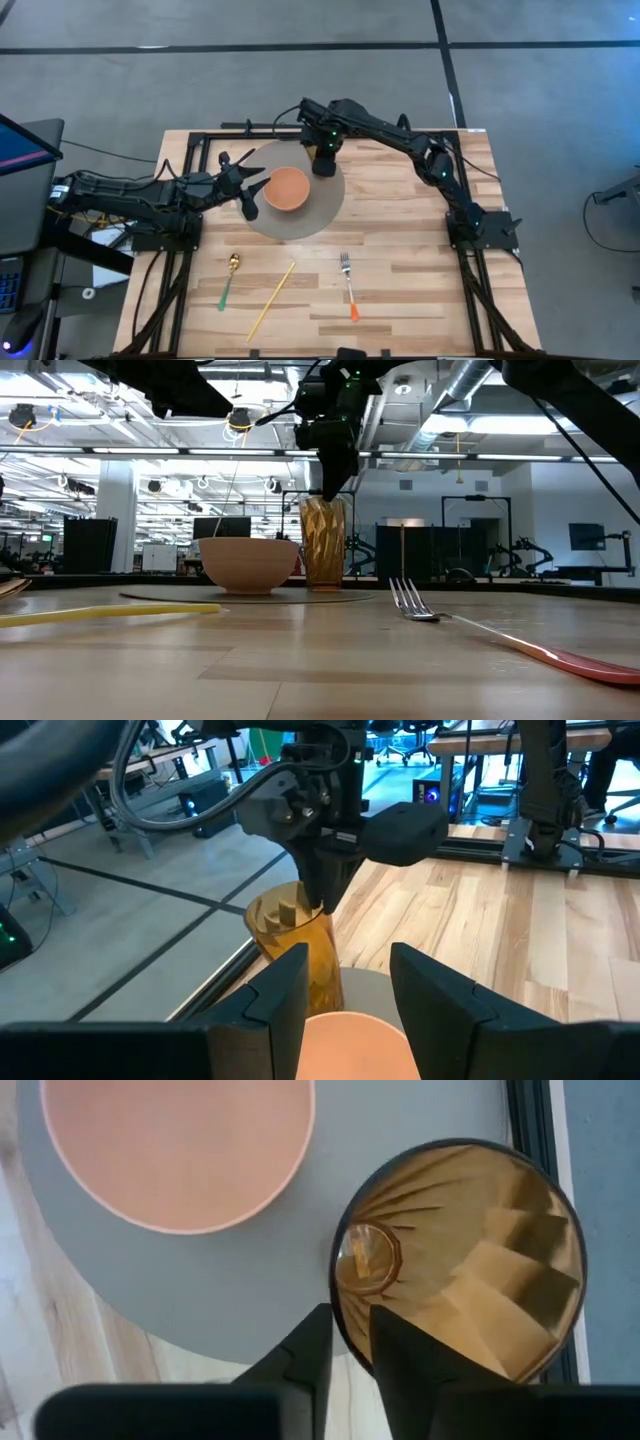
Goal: Pick & Place Utensil
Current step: Put the brown cup on the top right of the orange bowl on the gray mat, then put the green spoon into the orange bowl on the gray mat
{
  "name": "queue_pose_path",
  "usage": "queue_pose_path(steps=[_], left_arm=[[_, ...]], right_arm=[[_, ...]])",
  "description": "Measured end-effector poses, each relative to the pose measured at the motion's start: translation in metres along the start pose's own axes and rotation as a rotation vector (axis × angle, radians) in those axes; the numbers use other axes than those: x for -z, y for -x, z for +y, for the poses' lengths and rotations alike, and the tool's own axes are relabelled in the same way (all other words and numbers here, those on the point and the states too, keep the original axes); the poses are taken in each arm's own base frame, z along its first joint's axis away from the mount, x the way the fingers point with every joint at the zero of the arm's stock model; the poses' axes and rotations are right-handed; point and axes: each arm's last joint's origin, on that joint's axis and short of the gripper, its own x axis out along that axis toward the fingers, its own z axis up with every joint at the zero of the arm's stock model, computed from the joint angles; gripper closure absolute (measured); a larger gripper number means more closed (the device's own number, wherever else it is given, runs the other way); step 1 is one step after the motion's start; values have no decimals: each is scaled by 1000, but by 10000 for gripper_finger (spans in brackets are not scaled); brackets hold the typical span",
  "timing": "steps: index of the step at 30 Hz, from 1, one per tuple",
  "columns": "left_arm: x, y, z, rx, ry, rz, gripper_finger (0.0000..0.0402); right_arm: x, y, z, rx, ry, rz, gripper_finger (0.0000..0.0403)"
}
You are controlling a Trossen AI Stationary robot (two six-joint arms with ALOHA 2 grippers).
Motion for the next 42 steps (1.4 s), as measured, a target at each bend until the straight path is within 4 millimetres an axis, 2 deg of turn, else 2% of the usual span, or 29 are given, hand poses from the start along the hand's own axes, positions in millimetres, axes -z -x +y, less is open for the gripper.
queue_pose_path(steps=[6, 14, 19, 25, 29, 32, 37, 40, 42], left_arm=[[0, 0, 0, 0, 0, 0, 256], [0, 0, 0, 0, 0, 0, 256], [0, 0, 0, 0, 1, 0, 256], [0, 0, 0, 0, 17, 2, 256], [2, 0, -1, 26, 89, 22, 256], [4, 1, -4, 93, 137, 36, 256], [5, 2, -10, 180, 234, 67, 256], [11, 2, -15, 198, 262, 120, 256], [16, 2, -19, 203, 277, 174, 256]], right_arm=[[-5, -1, 4, 9, 16, -39, 307], [-7, -1, 10, 132, 37, -1, 295], [-12, 8, 20, 143, 76, -35, 295], [-17, 30, 38, 143, 112, -113, 294], [-15, 47, 56, 127, 121, -144, 294], [-11, 65, 76, 101, 87, -178, 294], [1, 93, 116, 43, 143, -202, 294], [6, 98, 139, 5, 207, -211, 294], [9, 94, 154, -40, 249, -196, 294]])
